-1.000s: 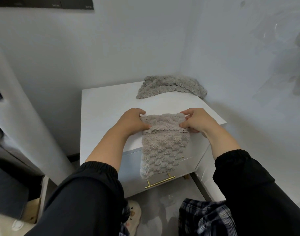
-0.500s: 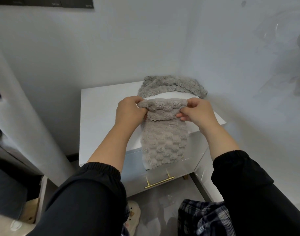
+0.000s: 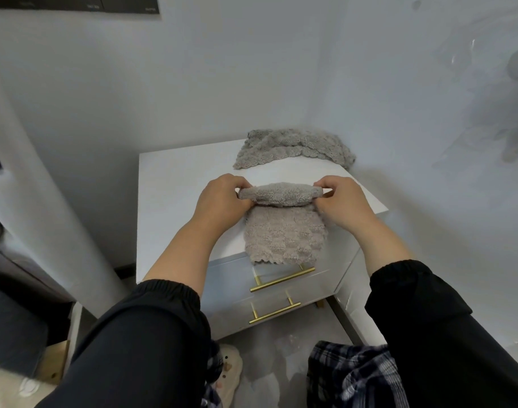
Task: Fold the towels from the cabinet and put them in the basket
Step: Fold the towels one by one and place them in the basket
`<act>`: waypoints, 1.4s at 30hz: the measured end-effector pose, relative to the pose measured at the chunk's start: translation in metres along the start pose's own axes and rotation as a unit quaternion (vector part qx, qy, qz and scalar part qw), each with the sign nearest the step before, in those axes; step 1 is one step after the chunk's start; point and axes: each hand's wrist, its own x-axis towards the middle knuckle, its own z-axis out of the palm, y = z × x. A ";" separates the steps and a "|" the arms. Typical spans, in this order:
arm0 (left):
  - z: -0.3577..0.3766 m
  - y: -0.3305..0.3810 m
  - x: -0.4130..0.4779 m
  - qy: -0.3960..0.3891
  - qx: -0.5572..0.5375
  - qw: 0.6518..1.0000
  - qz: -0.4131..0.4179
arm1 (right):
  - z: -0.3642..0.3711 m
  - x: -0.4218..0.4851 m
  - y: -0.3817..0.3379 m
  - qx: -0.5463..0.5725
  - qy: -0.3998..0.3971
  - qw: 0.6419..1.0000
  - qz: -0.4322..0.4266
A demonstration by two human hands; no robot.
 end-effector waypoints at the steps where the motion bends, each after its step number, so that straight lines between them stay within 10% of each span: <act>1: -0.001 -0.001 0.000 -0.010 0.005 1.000 0.004 | 0.000 -0.001 0.001 -0.013 -0.004 1.000 0.000; 24: 0.003 -0.003 -0.001 -0.111 -0.046 0.992 -0.047 | 0.001 0.001 0.006 0.089 -0.130 0.985 0.074; 42: 0.003 0.009 0.001 0.057 -0.083 0.995 -0.019 | 0.010 0.007 -0.003 0.092 0.057 0.994 -0.004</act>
